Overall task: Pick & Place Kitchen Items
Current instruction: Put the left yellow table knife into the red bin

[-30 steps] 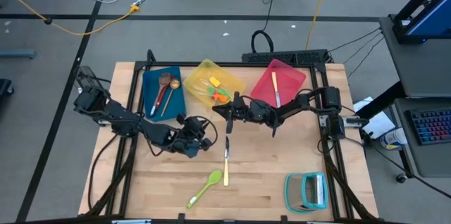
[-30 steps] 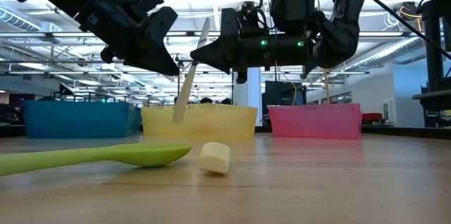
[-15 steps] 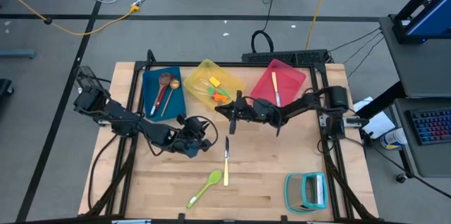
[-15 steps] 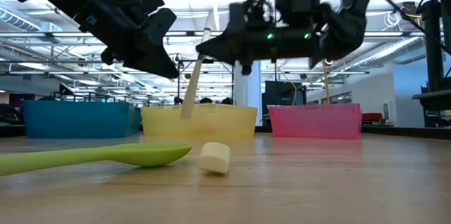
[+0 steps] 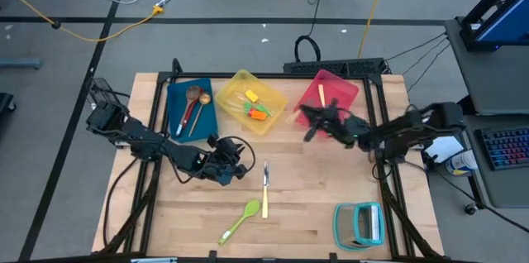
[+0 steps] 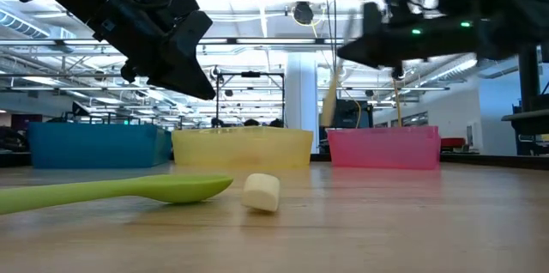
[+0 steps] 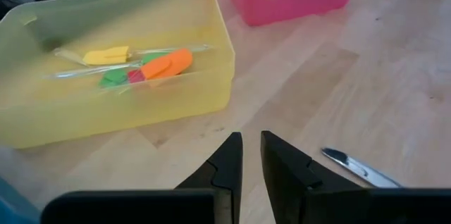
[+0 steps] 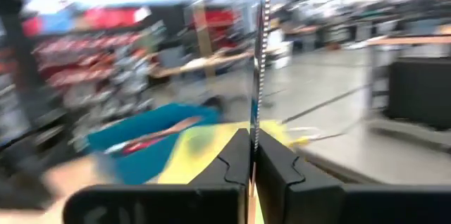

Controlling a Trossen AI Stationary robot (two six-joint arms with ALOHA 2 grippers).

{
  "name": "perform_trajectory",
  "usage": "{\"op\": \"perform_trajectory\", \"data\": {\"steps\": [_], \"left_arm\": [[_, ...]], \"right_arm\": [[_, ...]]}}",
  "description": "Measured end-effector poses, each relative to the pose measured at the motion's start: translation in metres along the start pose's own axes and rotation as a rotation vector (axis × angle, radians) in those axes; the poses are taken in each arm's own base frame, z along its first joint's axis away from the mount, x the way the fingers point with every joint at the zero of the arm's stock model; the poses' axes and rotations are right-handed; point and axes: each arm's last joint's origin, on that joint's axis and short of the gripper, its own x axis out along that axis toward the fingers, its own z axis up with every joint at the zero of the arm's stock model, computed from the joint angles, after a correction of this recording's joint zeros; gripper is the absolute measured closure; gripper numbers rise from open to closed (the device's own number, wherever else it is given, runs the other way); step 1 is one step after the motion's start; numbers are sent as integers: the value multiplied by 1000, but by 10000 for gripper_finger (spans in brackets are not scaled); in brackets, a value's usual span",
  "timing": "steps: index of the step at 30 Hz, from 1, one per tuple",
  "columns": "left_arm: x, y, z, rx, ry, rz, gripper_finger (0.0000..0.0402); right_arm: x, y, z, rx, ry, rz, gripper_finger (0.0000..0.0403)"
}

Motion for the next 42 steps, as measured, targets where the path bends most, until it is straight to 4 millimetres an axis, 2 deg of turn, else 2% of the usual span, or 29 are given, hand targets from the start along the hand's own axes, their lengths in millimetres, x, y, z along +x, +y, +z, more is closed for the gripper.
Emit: {"op": "perform_trajectory", "data": {"steps": [5, 10, 16, 23, 30, 42], "left_arm": [[0, 0, 0, -3, 0, 0, 344], [0, 0, 0, -4, -2, 1, 344], [0, 0, 0, -2, -4, 1, 344], [0, 0, 0, -1, -5, 2, 344], [0, 0, 1, -3, -11, 8, 344], [3, 2, 2, -9, -10, 18, 344]], "right_arm": [[-38, -27, -3, 68, -97, -173, 400], [-56, -47, -14, 113, -94, -418, 401], [-53, -61, -22, 162, -55, -442, 401], [-49, -73, -37, 300, 64, -400, 401], [-50, -84, -48, 398, 147, -476, 399], [-54, -89, -56, 389, 191, -566, 386]]}}
